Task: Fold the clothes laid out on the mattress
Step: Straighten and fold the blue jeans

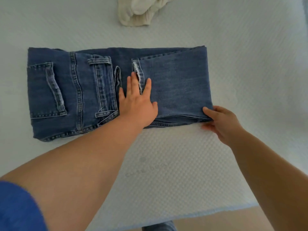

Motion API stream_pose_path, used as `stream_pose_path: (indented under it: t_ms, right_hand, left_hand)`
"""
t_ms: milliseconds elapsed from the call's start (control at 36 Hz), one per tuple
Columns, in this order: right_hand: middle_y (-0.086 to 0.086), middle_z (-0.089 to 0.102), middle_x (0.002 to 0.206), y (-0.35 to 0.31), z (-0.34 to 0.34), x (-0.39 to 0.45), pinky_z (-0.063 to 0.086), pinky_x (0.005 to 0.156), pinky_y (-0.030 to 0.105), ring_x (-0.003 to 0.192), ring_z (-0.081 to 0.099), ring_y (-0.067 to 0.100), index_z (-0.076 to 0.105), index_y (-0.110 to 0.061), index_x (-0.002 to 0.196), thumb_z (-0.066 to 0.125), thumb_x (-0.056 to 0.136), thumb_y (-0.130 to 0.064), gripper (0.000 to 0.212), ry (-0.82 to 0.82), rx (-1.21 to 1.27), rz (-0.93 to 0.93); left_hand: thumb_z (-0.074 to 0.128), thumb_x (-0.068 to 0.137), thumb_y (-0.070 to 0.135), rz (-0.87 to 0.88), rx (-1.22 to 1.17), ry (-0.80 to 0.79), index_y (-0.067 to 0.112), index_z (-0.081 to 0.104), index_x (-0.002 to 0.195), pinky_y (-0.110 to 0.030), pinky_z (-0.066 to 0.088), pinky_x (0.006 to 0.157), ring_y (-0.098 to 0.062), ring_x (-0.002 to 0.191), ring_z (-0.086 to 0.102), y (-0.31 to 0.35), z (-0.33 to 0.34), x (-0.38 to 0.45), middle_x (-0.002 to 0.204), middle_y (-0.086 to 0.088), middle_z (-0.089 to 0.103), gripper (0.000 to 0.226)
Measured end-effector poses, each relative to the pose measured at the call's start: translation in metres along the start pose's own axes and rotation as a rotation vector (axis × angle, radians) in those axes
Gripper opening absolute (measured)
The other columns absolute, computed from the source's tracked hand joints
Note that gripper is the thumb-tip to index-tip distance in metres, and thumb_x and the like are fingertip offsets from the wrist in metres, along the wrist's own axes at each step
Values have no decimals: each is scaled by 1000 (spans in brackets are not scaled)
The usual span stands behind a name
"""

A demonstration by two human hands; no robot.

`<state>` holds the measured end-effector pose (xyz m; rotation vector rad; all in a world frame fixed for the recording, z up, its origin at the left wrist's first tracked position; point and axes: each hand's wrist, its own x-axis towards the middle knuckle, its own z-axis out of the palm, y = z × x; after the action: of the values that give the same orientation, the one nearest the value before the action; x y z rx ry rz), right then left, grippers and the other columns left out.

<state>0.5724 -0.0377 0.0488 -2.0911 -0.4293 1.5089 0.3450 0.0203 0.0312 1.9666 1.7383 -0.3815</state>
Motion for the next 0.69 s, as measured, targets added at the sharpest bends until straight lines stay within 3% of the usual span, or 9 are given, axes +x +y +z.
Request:
stream_pose_path:
  t_ms: [111,194,222,361,472,528,583,639,694]
  right_hand:
    - [1,65,99,2,-2,8,56,73,35,87,66,19,58,-19,99,68,84,-24,19,0,-205,-115]
    - [-1,67,101,5,-6,4,56,80,38,88,67,19,58,-21,102,76,76,-27,33,-60,-215,-115]
    - [0,68,101,5,-7,2,55,82,39,90,67,21,60,-20,104,78,73,-27,37,-89,-200,-108]
    - [-7,71,95,-1,0,-15,53,82,36,94,66,20,64,-24,97,76,74,-17,27,-162,-104,-144]
    - [-6,68,93,-13,21,-39,51,77,35,90,64,19,60,-28,94,71,79,-17,23,-70,-72,-241]
    - [-8,66,93,-23,33,-55,52,75,32,88,63,13,57,-30,93,68,80,-19,20,-3,-84,-301]
    - [-16,65,80,-32,45,-73,50,62,20,75,61,2,54,-32,86,66,80,-21,17,55,-108,-401]
    - [-24,61,69,-44,61,-94,43,49,8,62,56,-6,51,-33,81,65,81,-19,19,90,-111,-513]
    - [-27,59,67,-55,81,-115,41,48,6,59,54,-7,49,-35,81,65,81,-15,25,103,-101,-613]
  left_hand:
    - [36,93,52,43,116,70,23,-2,150,-49,-6,113,-28,141,-21,-2,-6,-1,153,-14,-25,75]
    - [42,89,52,155,84,236,18,10,150,-48,-8,113,-31,141,-19,3,-5,-18,154,-15,-19,77]
    - [40,89,54,202,93,226,20,11,150,-48,-9,112,-29,142,-18,3,-2,-25,155,-13,-18,76]
    - [17,93,60,166,250,-113,30,-10,148,-56,-12,109,-23,141,-23,-7,8,-26,156,-3,-21,68]
    - [32,94,54,182,194,-294,30,-9,148,-57,-9,110,-23,141,-24,-5,-5,-10,155,-4,-21,72]
    - [44,92,46,207,98,-314,29,6,150,-54,-1,112,-23,144,-13,-8,-21,-7,158,-5,-9,71]
    - [49,92,38,205,-118,-208,24,35,143,-42,18,111,-22,143,15,-14,-37,-9,155,-6,22,56]
    - [53,91,38,91,-468,-60,23,56,128,-26,36,92,-18,123,46,-21,-56,-15,135,0,53,40]
    - [56,88,42,-57,-857,-35,31,66,106,-16,41,80,-7,99,58,-31,-75,-25,111,11,65,24]
